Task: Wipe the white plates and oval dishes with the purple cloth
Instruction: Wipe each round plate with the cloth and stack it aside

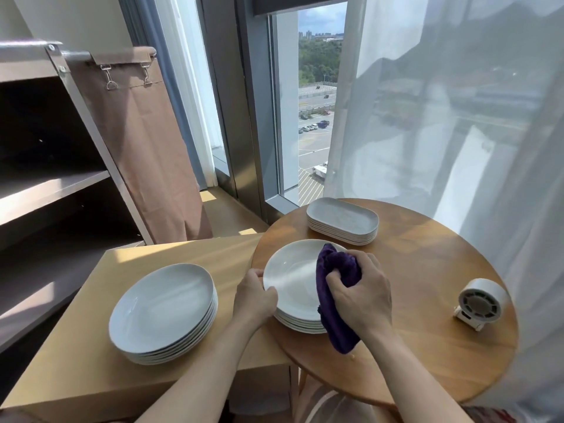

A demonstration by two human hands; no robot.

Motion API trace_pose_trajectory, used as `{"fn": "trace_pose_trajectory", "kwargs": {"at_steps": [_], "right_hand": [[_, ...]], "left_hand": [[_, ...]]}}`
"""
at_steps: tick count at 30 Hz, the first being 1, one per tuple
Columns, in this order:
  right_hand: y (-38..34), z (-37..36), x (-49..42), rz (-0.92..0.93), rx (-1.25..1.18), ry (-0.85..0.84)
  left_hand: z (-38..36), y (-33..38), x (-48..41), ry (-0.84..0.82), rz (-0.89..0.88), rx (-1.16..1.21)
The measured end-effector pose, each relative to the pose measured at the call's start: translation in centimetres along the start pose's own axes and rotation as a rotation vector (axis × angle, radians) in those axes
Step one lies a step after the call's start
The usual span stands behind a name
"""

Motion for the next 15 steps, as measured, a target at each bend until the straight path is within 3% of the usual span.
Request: {"fn": "trace_pose_trajectory", "kwargs": {"at_steps": [6,9,15], "right_hand": [[0.2,-0.4,-0.2,0.003,0.018,-0.015],[0.3,-0.4,-0.2,0.003,0.014,-0.014],[0.4,0.0,-0.4,-0.008,0.004,0.007]], "left_hand": [[0.6,0.8,-0.5,-0.079,-0.035,-0.190],[0.9,1.4,-0.6,-0.063,-0.037,-0.163],[1.1,1.4,0.3,-0.030,0.128,0.331]]}}
Point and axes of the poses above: each hand's wrist, its own x-axis away from the middle knuckle, its own z-axis out of the back of the hand, y = z × x, the point moved 9 cm from there along -x, towards the middle knuckle, and after that the axes turned 13 degrees about -z, right-handed, at the moved point
